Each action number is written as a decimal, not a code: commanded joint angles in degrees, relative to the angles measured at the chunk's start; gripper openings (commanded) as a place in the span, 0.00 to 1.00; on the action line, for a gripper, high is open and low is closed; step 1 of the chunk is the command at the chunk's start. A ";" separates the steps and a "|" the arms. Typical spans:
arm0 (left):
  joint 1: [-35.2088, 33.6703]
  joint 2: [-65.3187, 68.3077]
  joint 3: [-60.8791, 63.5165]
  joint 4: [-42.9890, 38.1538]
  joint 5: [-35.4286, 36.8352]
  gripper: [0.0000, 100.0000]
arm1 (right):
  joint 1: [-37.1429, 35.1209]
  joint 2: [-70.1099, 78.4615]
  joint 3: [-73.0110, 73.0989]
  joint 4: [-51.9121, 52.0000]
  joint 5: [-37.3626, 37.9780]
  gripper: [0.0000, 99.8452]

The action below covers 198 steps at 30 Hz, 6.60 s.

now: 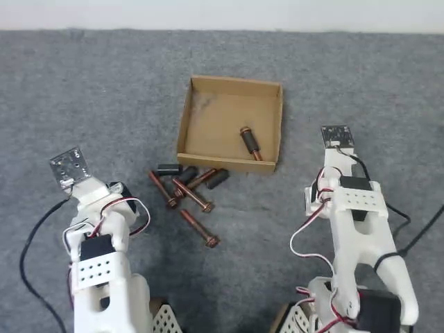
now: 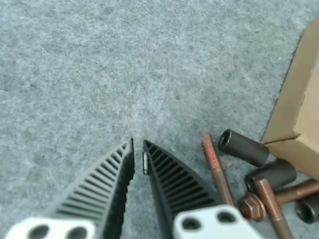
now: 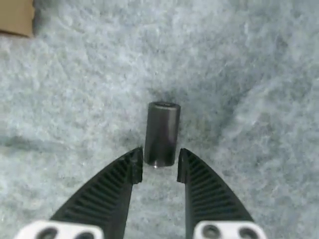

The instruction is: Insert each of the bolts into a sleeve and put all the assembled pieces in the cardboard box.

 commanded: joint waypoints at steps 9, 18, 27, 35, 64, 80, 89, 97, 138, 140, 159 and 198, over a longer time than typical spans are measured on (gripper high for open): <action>0.09 -1.05 -0.48 -1.49 0.18 0.03 | -2.07 8.04 -3.60 -3.30 1.05 0.10; 0.09 -1.05 -0.22 -1.49 0.18 0.03 | -2.07 8.13 -3.69 -3.74 1.05 0.10; 0.09 -1.05 -0.13 -1.49 0.18 0.03 | 0.40 0.31 -3.25 -1.89 0.44 0.10; 0.09 -1.05 -0.13 -1.49 0.18 0.03 | 0.13 -0.13 -1.93 -3.65 -0.62 0.10; 0.09 -1.05 -0.13 -1.41 0.18 0.03 | 1.10 10.59 -6.15 -3.74 0.70 0.01; 6.95 -0.53 -29.93 41.49 -29.45 0.03 | 1.45 10.07 -6.15 -4.26 0.79 0.01; 7.12 -0.44 -36.09 44.48 -54.59 0.03 | 1.45 10.07 -6.15 -4.26 0.97 0.01; 17.49 -0.88 -30.64 45.01 -61.27 0.03 | 1.71 10.07 -6.15 -4.26 0.97 0.01; 41.23 28.31 -35.12 41.58 -77.80 0.19 | 9.71 10.07 -6.42 -7.43 1.05 0.01; 41.23 28.31 -34.24 39.12 -78.86 0.19 | 9.71 10.07 -6.42 -7.43 1.05 0.01; 41.67 28.40 -21.67 19.78 -80.88 0.19 | 8.48 10.07 -6.42 -7.43 2.99 0.01; 49.85 45.89 -31.25 27.52 -72.62 0.01 | 8.48 10.07 -6.33 -7.43 2.99 0.01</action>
